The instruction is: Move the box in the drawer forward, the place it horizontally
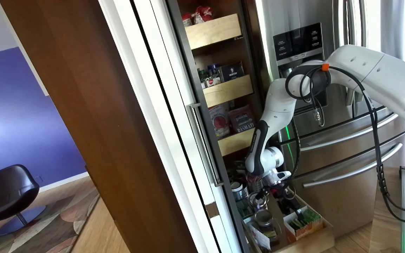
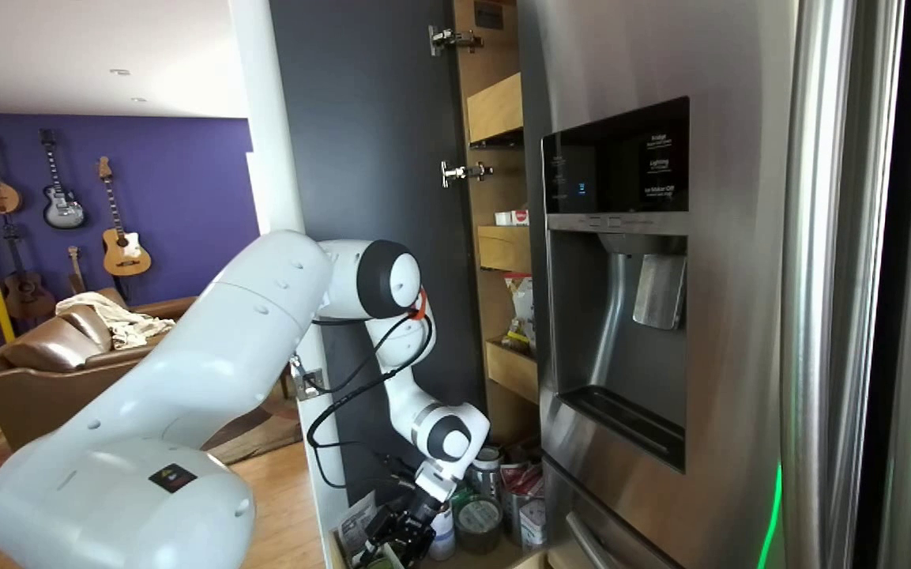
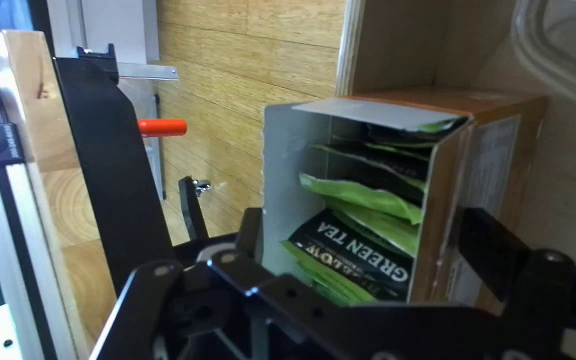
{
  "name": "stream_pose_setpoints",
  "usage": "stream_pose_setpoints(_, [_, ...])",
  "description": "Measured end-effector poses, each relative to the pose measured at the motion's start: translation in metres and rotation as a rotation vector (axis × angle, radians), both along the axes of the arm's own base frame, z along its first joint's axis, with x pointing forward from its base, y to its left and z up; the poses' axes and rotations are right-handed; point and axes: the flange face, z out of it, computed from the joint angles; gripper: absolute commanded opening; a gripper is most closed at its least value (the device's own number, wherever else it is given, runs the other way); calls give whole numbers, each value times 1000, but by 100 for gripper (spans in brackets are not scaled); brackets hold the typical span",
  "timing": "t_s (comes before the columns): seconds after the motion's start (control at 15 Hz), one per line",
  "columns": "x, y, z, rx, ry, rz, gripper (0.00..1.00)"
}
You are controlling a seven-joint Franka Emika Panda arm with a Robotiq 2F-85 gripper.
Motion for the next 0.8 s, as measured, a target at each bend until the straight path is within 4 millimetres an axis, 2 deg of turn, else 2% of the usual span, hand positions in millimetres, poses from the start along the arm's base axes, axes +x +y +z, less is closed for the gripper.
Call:
stream_pose_setpoints(0.27, [-7, -10, 11, -21, -21, -36, 100])
stream_pose_setpoints(0.47, [-13, -17, 39, -98, -143, -36, 100])
stream_pose_setpoints(0.6, [-23, -9, 64, -147, -210, 11, 100])
stream_pose_setpoints(0.8, [-51, 22, 102, -219, -247, 146, 100])
